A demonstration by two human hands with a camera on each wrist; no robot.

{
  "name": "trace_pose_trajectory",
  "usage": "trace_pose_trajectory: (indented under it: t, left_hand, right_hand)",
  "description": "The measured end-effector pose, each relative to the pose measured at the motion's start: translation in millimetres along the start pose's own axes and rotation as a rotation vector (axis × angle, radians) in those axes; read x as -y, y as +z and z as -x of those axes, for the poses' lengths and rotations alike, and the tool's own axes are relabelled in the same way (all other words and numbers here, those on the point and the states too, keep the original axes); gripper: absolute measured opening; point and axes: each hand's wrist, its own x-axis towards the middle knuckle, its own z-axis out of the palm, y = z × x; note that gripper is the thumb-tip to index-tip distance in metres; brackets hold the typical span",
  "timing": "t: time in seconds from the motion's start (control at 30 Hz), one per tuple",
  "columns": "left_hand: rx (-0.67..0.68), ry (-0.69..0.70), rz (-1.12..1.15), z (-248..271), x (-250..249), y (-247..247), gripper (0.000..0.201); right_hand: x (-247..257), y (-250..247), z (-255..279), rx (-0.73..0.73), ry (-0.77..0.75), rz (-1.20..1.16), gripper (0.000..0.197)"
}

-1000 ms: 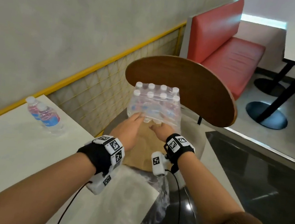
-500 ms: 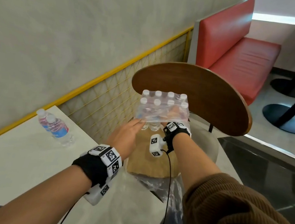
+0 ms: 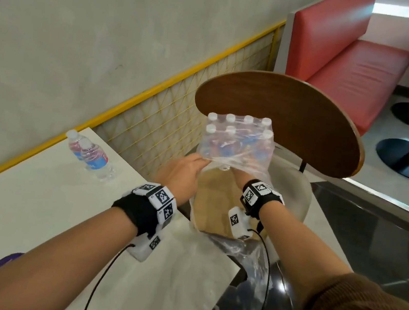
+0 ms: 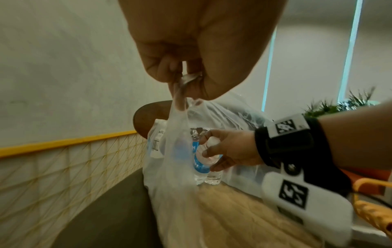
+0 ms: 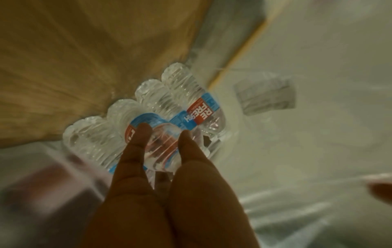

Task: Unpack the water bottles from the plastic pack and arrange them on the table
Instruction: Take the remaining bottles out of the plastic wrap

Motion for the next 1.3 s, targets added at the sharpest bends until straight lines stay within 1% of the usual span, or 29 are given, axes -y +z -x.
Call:
trace_pose_trajectory:
  t: [0.03,0.1,0.13,0.17,0.23,0.33,0.37,0.4,0.43,0.47,0.5,0.53,0.57,0.63,0.73,0.8,0.87,0.9,0.93,1.0,1.03,1.07,1.1,1.13,1.17,1.23,1.3]
  left_hand:
    - [0.022,-0.039,0.031,-1,0,3,0.053]
    - [0.093,-0.069,0.039,-5,-2,8,0.055]
    - [0.145,-0.072,0.017,-8,-4,11,0.054]
    - [0.184,-0.070,-0.006,-9,-7,13,0.053]
    - [0.208,-0.068,-0.014,-11,-17,17,0.052]
    - [0.236,-0.097,-0.015,-15,-24,27,0.064]
    - [0.257,-0.113,-0.012,-17,-23,31,0.070]
    - [0.278,-0.134,-0.006,-18,-21,34,0.074]
    - [0.295,-0.153,-0.009,-19,-18,36,0.074]
    - [0.312,-0.167,-0.022,-19,-15,38,0.070]
    - [0.320,-0.174,-0.038,-19,-12,40,0.064]
    - [0.321,-0.176,-0.051,-19,-9,41,0.059]
    - [0.317,-0.171,-0.064,-20,-7,42,0.055]
    - [0.318,-0.157,-0.081,-22,-4,42,0.053]
    - [0.330,-0.153,-0.098,-22,-5,42,0.060]
    - [0.336,-0.156,-0.130,-21,-6,42,0.064]
    - [0.340,-0.173,-0.139,-20,-4,40,0.064]
    - [0.344,-0.179,-0.132,-19,-3,39,0.063]
    - [0.350,-0.177,-0.129,-18,-3,37,0.063]
    - [0.357,-0.148,-0.151,-17,-4,36,0.062]
    - [0.354,-0.133,-0.163,-17,-6,36,0.062]
    - [0.351,-0.123,-0.168,-17,-8,36,0.062]
    - [0.348,-0.117,-0.168,-17,-9,37,0.062]
    - [0.347,-0.113,-0.168,-17,-10,37,0.062]
    - [0.349,-0.111,-0.168,-17,-9,38,0.061]
    - [0.349,-0.109,-0.175,-17,-7,39,0.061]
    - [0.343,-0.109,-0.187,-16,-6,41,0.061]
  right_hand:
    - [-5,1,8,-0.002,0.042,-0.088,0.055]
    - [-6,3,24,-0.075,-0.008,-0.163,0.047]
    - [-4,3,30,-0.084,-0.063,-0.152,0.042]
    - [0,4,36,-0.062,-0.099,-0.140,0.037]
    - [4,6,44,-0.037,-0.151,-0.154,0.029]
    - [2,10,54,-0.071,-0.208,-0.036,0.022]
    - [3,9,58,-0.045,-0.240,-0.012,0.019]
    - [4,9,61,0.016,-0.273,-0.007,0.022]
    - [5,8,60,0.111,-0.253,-0.020,0.029]
    - [4,8,56,0.216,-0.219,-0.063,0.036]
    - [5,5,53,0.284,-0.166,-0.047,0.041]
    - [4,3,47,0.308,-0.141,-0.003,0.045]
    - [4,1,40,0.270,-0.128,0.093,0.048]
    - [8,-5,33,0.144,-0.109,0.281,0.046]
    - [6,-13,16,0.007,-0.185,0.486,0.040]
    - [-2,-19,1,-0.087,-0.170,0.709,0.049]
    - [-11,-21,-9,-0.065,-0.166,1.008,0.056]
    - [-13,-23,-16,0.015,-0.159,1.134,0.058]
    - [-9,-27,-12,0.077,-0.140,1.181,0.060]
    - [6,-38,-3,0.115,-0.088,1.135,0.065]
    - [10,-43,-3,0.125,-0.068,1.090,0.063]
    - [14,-46,-2,0.121,-0.103,1.055,0.058]
    - [15,-47,-3,0.106,-0.119,1.085,0.056]
    - [12,-43,-6,0.071,-0.096,1.105,0.060]
    - [8,-42,-7,0.075,-0.095,1.138,0.063]
    - [-2,-38,-12,0.098,-0.091,1.110,0.066]
    - [3,-39,-11,0.136,-0.086,1.109,0.067]
